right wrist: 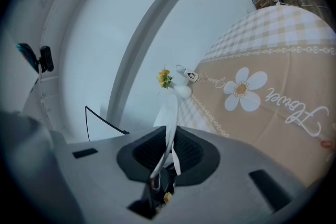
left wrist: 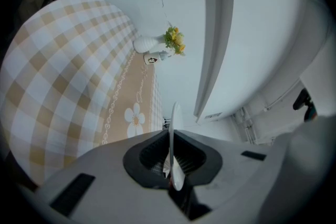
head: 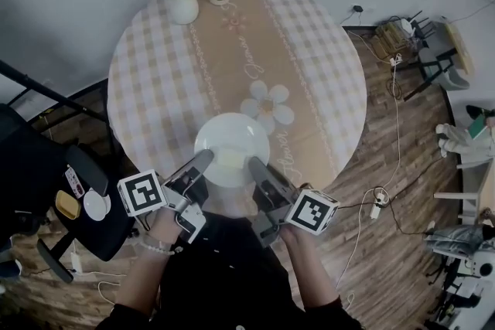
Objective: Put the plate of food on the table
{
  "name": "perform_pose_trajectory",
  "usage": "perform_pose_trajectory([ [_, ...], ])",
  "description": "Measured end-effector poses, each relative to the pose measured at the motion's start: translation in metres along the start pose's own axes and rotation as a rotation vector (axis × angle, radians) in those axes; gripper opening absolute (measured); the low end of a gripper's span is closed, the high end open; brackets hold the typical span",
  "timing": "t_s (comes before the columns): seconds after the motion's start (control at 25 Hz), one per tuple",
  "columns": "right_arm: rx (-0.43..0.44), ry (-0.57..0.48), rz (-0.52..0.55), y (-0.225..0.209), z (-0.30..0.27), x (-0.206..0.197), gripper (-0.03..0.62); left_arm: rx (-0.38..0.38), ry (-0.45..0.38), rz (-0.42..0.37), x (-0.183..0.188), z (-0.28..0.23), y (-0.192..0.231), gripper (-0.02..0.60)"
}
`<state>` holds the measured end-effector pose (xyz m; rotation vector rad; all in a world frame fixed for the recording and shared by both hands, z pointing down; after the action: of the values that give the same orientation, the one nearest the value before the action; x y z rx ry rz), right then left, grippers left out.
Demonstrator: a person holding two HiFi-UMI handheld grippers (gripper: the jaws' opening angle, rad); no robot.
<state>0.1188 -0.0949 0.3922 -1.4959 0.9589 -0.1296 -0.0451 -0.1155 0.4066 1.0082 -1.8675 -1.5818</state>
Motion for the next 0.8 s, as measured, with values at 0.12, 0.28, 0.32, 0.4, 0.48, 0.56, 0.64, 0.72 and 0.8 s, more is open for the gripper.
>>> perform_pose_trajectory([
  [0.12, 0.002, 0.018, 0.004, -0.009, -0.008, 0.001, 0.026, 0.016, -0.002, 0.017, 0.002, -0.006, 0.008, 0.015],
  [0.28, -0.029, 0.045, -0.022, -0.026, -0.015, -0.001, 0.026, 0.017, -0.01, 0.025, 0.006, -0.014, 0.018, 0.015],
  [0.32, -0.02, 0.052, -0.009, -0.027, -0.02, 0.0, 0.026, 0.016, -0.014, 0.029, 0.008, -0.016, 0.021, 0.015],
  [0.4, -0.007, 0.061, 0.003, -0.028, -0.028, 0.003, 0.026, 0.016, -0.021, 0.036, 0.012, -0.02, 0.026, 0.015],
  [0.48, -0.005, 0.069, 0.004, -0.032, -0.034, 0.005, 0.026, 0.018, -0.028, 0.042, 0.016, -0.023, 0.032, 0.015],
  [0.56, -0.009, 0.075, -0.005, -0.039, -0.04, 0.005, 0.025, 0.019, -0.036, 0.05, 0.019, -0.027, 0.038, 0.015],
  [0.64, -0.011, 0.084, -0.006, -0.045, -0.046, 0.005, 0.025, 0.024, -0.04, 0.058, 0.021, -0.032, 0.045, 0.015],
  [0.72, -0.025, 0.093, -0.018, -0.054, -0.05, 0.004, 0.026, 0.03, -0.04, 0.061, 0.024, -0.036, 0.051, 0.015],
  [0.8, -0.046, 0.101, -0.052, -0.063, -0.053, 0.002, 0.026, 0.04, -0.038, 0.059, 0.027, -0.04, 0.057, 0.015],
])
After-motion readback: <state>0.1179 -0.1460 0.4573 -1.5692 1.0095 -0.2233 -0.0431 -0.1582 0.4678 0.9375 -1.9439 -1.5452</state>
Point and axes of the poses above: the fingertips, and each gripper's own axes: z backward along the fingers, y to its left, x out of its top, the point moved 5 cm from there along z, backward along the fingers, and after that the axes turned 2 degrees about -y, right-handed, at the moved point
